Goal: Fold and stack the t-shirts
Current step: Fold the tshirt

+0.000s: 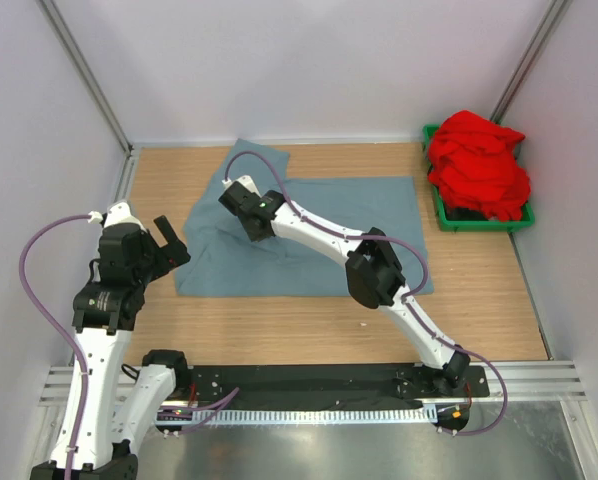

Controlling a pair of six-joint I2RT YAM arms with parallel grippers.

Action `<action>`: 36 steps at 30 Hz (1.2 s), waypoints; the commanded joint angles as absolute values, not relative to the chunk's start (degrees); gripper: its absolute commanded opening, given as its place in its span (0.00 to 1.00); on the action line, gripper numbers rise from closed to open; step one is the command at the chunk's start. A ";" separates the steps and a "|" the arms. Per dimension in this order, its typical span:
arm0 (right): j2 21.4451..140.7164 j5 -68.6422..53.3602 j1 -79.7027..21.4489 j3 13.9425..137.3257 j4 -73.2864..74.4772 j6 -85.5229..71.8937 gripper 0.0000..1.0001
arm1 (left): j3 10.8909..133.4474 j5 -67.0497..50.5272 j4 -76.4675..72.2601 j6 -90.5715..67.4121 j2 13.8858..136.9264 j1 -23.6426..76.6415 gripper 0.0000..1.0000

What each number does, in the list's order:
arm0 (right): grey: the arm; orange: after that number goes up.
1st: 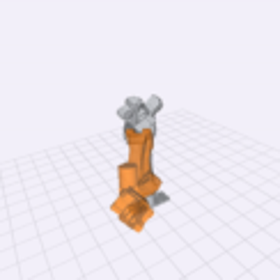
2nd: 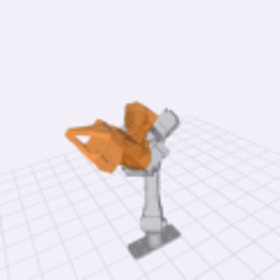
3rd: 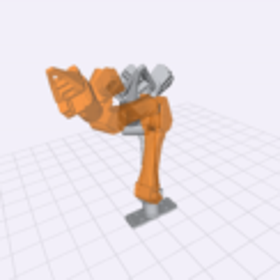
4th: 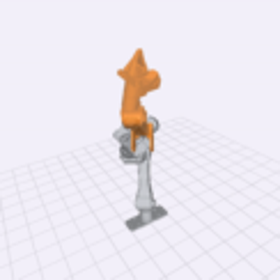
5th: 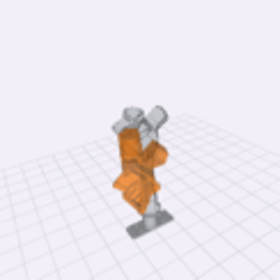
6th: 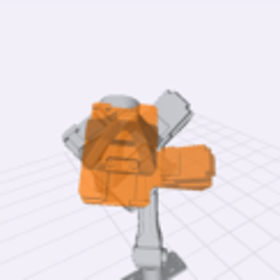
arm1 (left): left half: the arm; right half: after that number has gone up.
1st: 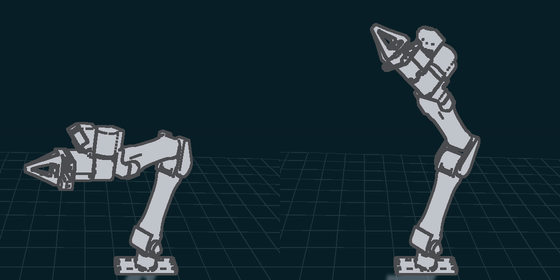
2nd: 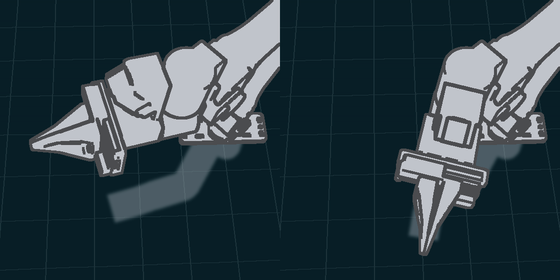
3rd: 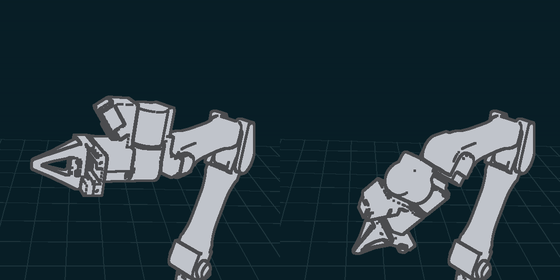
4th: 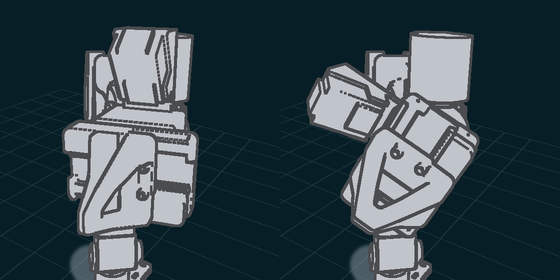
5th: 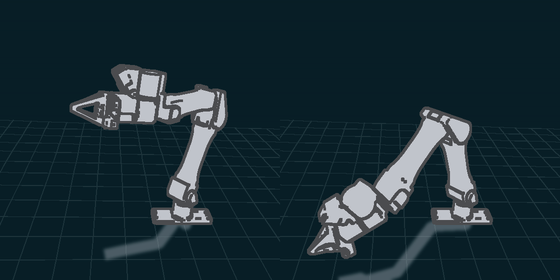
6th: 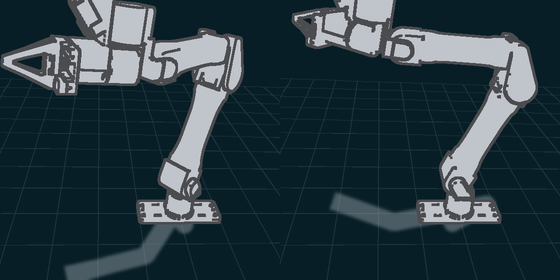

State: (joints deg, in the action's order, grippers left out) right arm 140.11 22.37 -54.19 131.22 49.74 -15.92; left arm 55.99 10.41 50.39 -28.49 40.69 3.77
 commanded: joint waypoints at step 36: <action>88.17 12.22 -32.71 66.65 28.31 -29.61 0.96 | 50.45 -4.31 33.33 -39.98 67.13 4.13 1.00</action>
